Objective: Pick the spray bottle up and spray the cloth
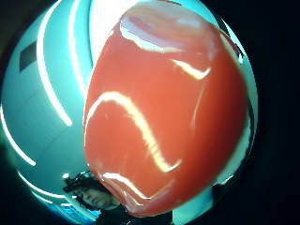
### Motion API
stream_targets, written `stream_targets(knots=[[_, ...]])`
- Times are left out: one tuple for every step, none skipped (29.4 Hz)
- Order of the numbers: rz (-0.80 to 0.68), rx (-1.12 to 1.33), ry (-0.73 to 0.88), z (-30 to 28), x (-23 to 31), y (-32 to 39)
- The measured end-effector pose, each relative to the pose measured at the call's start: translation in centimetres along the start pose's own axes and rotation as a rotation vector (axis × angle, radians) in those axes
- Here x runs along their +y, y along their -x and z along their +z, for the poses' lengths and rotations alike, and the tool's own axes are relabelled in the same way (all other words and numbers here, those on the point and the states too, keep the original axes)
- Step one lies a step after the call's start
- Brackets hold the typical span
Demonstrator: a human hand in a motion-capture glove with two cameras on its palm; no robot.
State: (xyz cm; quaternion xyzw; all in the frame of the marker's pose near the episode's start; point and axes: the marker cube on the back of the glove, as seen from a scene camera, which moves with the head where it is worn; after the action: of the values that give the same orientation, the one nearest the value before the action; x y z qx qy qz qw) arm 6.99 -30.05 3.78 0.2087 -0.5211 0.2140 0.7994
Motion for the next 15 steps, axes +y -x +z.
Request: stream_targets(knots=[[-0.004,0.013,0.01,0.4,0.1,-0.1],[-0.009,0.028,0.021,0.7,0.1,-0.2],[-0.015,0.041,0.032,0.9,0.1,-0.2],[-0.023,0.053,0.043,1.0,0.1,-0.1],[-0.032,0.065,0.053,1.2,0.1,0.0],[-0.042,0.077,0.061,1.2,0.1,0.2],[-0.054,0.089,0.066,1.3,0.1,0.3],[-0.066,0.102,0.067,1.3,0.1,0.5],[-0.077,0.115,0.064,1.3,0.1,0.7],[-0.087,0.127,0.059,1.3,0.0,0.9],[-0.095,0.136,0.052,1.2,0.0,1.0],[-0.101,0.143,0.046,1.2,0.0,1.2],[-0.104,0.148,0.043,1.1,-0.1,1.3],[-0.106,0.152,0.043,1.0,-0.2,1.3],[-0.108,0.157,0.046,1.0,-0.3,1.4]])
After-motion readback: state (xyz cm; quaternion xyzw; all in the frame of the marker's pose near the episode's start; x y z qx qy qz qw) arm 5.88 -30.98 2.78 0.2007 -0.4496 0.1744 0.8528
